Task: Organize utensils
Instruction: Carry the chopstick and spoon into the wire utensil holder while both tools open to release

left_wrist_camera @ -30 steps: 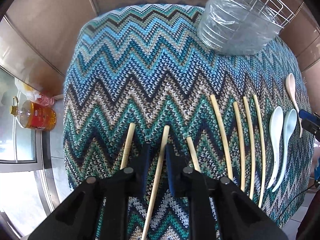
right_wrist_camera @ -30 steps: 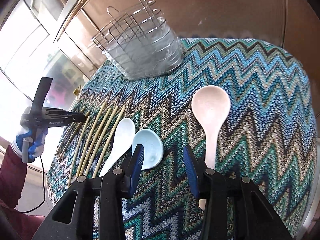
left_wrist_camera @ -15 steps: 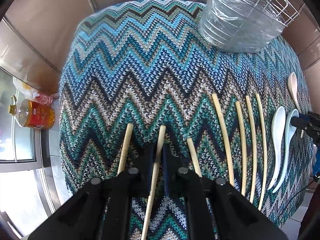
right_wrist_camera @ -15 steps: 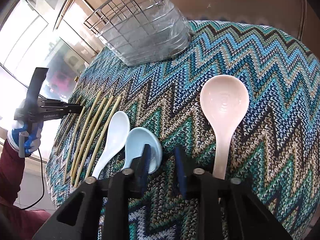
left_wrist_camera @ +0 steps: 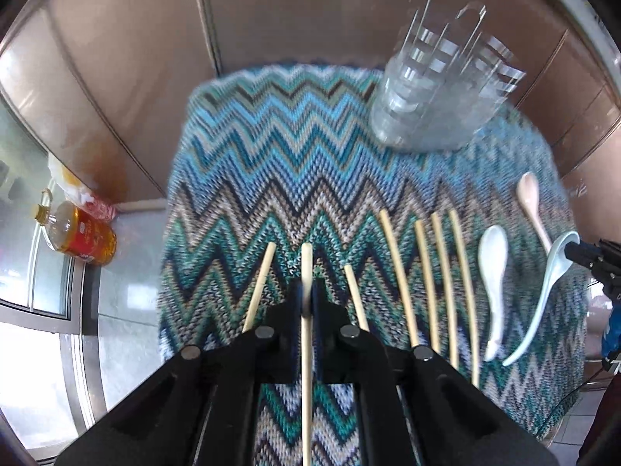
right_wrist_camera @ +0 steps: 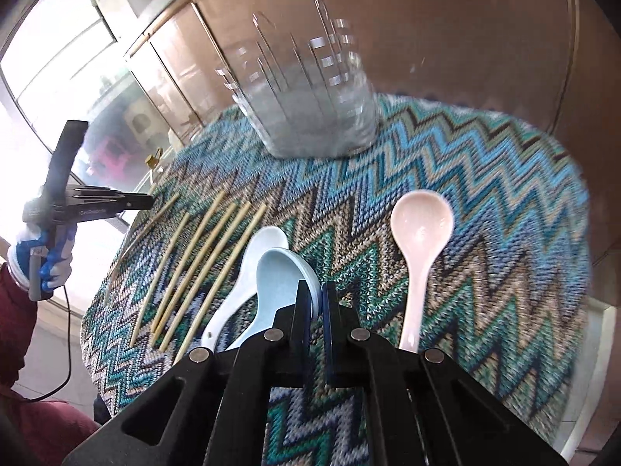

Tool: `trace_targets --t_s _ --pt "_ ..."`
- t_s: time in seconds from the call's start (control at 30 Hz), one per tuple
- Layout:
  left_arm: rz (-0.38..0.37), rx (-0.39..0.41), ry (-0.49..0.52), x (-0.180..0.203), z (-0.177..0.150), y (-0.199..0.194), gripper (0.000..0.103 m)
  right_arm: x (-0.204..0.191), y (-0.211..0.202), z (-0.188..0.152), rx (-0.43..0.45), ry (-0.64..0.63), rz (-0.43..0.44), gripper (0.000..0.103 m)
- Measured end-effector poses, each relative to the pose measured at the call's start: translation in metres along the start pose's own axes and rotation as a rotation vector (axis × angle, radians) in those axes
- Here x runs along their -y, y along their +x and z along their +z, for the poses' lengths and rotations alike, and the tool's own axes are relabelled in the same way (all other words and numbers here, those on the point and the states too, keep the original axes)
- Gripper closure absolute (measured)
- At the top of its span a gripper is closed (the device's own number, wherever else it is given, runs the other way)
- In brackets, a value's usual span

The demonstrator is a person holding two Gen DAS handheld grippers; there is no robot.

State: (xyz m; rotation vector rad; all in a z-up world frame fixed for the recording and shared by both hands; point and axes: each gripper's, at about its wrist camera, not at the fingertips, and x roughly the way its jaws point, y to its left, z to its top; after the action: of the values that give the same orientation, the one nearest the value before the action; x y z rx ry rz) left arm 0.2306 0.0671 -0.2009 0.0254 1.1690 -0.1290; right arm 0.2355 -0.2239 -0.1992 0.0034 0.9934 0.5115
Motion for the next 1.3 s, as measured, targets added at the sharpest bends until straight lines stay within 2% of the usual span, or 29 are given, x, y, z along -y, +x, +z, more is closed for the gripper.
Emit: trace_targets --t_s 0.33,0.43,0.53,0.63,0.73,0.83,1.0,1.3 --pt "-0.062 0.288 -0.041 -0.004 -0.005 -0.115 0.099 -0.042 -0.081 0.01 0.182 -0.034 -0.087 0.098" --pt "-0.08 0.39 -0.05 0.002 0.01 -0.147 0.099 -0.055 -0.102 0.031 0.266 -0.04 -0.131 0.097" --pt "-0.13 0.5 -0.081 0.01 0.037 -0.173 0.099 -0.063 -0.118 0.065 0.364 -0.044 -0.205 0.097" --pt "-0.228 0.609 -0.124 0.017 0.07 -0.189 0.099 -0.067 -0.123 0.096 0.451 -0.055 -0.301 0.097" --pt "-0.24 0.685 -0.162 0.029 0.106 -0.191 0.099 -0.069 -0.118 0.125 0.534 -0.088 -0.43 0.097" --pt "-0.246 0.768 -0.203 0.039 0.137 -0.183 0.099 -0.065 -0.103 0.148 0.583 -0.105 -0.502 0.097" --pt "-0.208 0.894 -0.283 0.057 0.168 -0.146 0.099 -0.055 -0.062 0.171 0.587 -0.127 -0.55 0.097" --pt "-0.098 0.959 -0.344 0.068 0.182 -0.076 0.098 -0.038 -0.006 0.167 0.585 -0.142 -0.589 0.097"
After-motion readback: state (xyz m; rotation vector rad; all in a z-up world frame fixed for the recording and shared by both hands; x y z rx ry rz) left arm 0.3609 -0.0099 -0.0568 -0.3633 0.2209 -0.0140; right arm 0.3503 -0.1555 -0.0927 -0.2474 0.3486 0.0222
